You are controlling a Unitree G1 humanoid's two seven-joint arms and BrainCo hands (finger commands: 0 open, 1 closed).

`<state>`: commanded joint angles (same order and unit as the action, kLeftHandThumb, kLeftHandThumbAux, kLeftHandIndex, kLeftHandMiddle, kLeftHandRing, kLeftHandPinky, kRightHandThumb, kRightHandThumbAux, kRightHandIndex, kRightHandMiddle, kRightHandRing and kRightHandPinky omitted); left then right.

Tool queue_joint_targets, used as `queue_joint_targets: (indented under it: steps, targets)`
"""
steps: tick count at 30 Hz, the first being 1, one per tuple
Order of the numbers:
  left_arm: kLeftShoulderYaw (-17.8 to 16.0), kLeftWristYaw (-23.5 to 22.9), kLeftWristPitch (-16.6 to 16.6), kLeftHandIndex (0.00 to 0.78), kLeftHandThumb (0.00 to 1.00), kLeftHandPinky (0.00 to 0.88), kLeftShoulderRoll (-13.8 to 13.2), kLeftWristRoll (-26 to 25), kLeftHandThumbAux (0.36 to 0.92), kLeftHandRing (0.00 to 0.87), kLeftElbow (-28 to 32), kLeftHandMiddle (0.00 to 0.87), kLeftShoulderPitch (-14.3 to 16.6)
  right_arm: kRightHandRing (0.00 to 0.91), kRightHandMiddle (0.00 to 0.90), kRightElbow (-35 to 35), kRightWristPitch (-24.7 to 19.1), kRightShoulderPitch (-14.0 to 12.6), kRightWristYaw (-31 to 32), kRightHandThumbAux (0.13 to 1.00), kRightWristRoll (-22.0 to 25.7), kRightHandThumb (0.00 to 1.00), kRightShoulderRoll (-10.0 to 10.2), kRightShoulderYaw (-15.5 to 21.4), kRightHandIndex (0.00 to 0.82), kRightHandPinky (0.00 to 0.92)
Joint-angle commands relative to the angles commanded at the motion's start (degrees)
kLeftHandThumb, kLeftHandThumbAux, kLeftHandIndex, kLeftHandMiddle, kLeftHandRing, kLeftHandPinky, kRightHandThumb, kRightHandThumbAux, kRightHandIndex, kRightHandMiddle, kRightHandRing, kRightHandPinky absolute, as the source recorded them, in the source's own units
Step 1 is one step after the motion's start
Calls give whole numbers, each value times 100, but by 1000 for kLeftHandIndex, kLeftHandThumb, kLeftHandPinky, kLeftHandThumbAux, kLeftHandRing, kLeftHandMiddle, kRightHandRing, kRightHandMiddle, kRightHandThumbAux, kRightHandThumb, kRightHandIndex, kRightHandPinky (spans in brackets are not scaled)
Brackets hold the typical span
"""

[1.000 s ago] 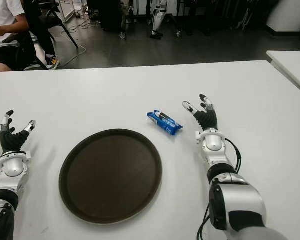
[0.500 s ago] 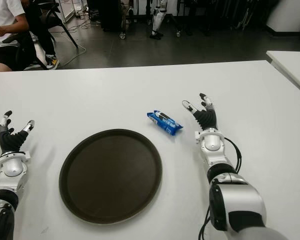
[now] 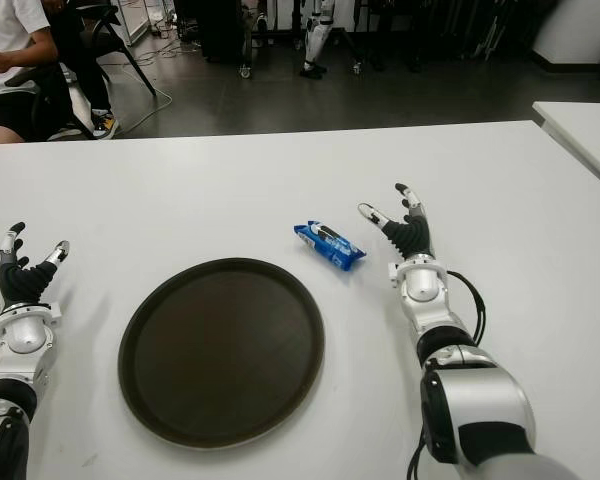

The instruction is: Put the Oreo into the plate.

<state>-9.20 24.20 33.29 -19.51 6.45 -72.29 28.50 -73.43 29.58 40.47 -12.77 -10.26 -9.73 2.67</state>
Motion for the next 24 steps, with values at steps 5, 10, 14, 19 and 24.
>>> queue_joint_targets:
  steps: [5, 10, 14, 19, 24]
  targets:
    - [2, -22, 24, 19, 0, 3, 3, -4, 683, 2, 1, 22, 1, 52, 84, 56, 117, -2, -61, 600, -38, 25, 32, -70, 53, 35]
    - [8, -30, 16, 16, 0, 2, -1, 1, 675, 0, -7, 14, 5, 55, 86, 121, 219, -15, -158, 640, -144, 5, 37, -176, 45, 35]
    - [9, -16, 27, 24, 0, 8, 13, -2, 690, 4, -13, 25, 19, 53, 77, 208, 299, -28, -273, 669, -301, 1, 11, -343, 26, 44]
    - [31, 1, 35, 25, 0, 11, 22, 16, 710, 4, -8, 26, 24, 45, 65, 246, 335, -25, -400, 681, -457, 0, -17, -483, 12, 44]
    - [89, 11, 27, 19, 0, 8, 12, 58, 713, 1, 7, 22, 39, 45, 60, 305, 330, -11, -549, 688, -613, 0, -9, -624, 10, 54]
